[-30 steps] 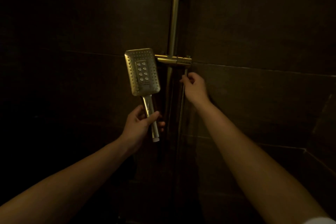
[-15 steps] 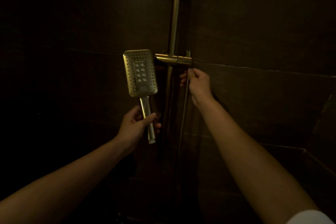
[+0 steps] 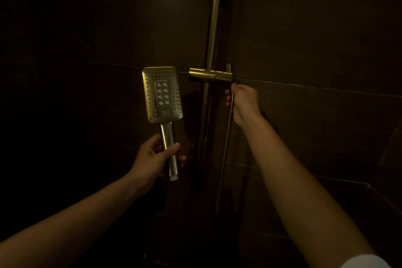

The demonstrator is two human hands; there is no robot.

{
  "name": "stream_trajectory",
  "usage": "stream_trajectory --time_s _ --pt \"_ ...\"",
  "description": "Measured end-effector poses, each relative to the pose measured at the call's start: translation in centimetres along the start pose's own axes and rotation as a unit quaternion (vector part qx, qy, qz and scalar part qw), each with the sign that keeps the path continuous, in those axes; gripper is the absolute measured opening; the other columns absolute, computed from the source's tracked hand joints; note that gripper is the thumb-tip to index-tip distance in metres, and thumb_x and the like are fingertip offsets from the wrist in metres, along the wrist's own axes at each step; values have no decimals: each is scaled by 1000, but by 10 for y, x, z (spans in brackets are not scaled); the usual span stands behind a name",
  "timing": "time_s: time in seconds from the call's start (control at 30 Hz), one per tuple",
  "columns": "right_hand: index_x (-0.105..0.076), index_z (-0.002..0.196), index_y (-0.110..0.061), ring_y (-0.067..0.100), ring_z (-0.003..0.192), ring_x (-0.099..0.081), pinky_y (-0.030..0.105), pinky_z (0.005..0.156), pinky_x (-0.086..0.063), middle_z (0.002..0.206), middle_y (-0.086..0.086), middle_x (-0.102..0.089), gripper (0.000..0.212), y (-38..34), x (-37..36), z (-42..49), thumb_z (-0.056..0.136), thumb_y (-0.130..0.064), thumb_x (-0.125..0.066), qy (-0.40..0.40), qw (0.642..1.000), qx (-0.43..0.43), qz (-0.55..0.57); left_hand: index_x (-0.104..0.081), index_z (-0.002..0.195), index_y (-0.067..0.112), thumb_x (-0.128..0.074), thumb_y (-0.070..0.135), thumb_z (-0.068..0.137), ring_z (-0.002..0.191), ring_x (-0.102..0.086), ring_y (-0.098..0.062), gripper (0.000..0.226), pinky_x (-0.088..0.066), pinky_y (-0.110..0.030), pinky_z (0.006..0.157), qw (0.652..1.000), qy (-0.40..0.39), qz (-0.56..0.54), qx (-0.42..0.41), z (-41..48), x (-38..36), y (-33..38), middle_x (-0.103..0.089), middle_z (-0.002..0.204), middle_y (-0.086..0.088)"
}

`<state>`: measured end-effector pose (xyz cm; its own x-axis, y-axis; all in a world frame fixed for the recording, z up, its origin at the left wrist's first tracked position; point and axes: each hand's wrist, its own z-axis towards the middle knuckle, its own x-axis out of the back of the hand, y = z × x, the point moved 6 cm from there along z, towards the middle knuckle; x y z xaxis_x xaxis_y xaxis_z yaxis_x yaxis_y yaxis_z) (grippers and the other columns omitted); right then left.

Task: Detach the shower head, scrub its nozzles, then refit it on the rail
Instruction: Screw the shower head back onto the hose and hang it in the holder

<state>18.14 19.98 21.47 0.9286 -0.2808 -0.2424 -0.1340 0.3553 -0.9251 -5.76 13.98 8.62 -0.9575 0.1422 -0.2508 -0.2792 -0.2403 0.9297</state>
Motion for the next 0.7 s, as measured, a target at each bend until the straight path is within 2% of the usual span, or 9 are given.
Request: stream_trajectory --time_s 0.1,0.23,0.33,0.43,0.53,0.7 --pt "-64 104 -15 12 65 -52 25 55 -43 90 3 -61 17 -6 0 4 98 -27 -53 -11 999 -44 30 -62 107 14 -67 10 89 78 -74 -30 19 -57 -55 75 1000 11 4 -5 -1 8 -2 -74 89 -9" --pt "-66 93 -21 13 58 -48 27 51 -38 79 0 -58 17 -16 -4 7 94 -37 -60 -25 999 -44 -9 -62 105 13 -66 7 90 72 -73 -26 17 -59 -47 69 1000 22 1 -4 1 8 -1 -73 89 -10" --pt "-67 97 -22 11 55 -46 26 52 -36 76 -2 -59 31 -20 -9 8 85 -51 -66 -60 995 -66 -34 -62 105 13 -66 8 89 73 -73 -27 17 -59 -41 60 1000 20 0 4 2 6 -4 -73 89 -10" --pt "-69 113 -28 13 66 -50 24 53 -37 94 -3 -66 45 -33 -19 12 79 -58 -67 -80 991 -52 -94 -62 106 12 -65 6 90 71 -73 -25 18 -59 -37 58 1000 7 -1 11 0 0 -4 -72 87 -9" --pt "-70 113 -28 17 87 -60 28 60 -41 110 -1 -69 42 -43 -28 17 82 -56 -66 -72 992 -44 -92 -61 110 9 -64 6 90 74 -72 -28 20 -60 -37 59 1000 0 8 14 -2 -3 -7 -72 90 -11" --pt "-70 99 -27 18 86 -60 29 63 -42 97 -1 -66 30 -48 -21 23 88 -54 -60 -81 995 -60 -28 -62 109 10 -64 6 90 75 -73 -28 19 -59 -37 58 1000 0 6 26 -1 -1 -13 -73 90 -9"
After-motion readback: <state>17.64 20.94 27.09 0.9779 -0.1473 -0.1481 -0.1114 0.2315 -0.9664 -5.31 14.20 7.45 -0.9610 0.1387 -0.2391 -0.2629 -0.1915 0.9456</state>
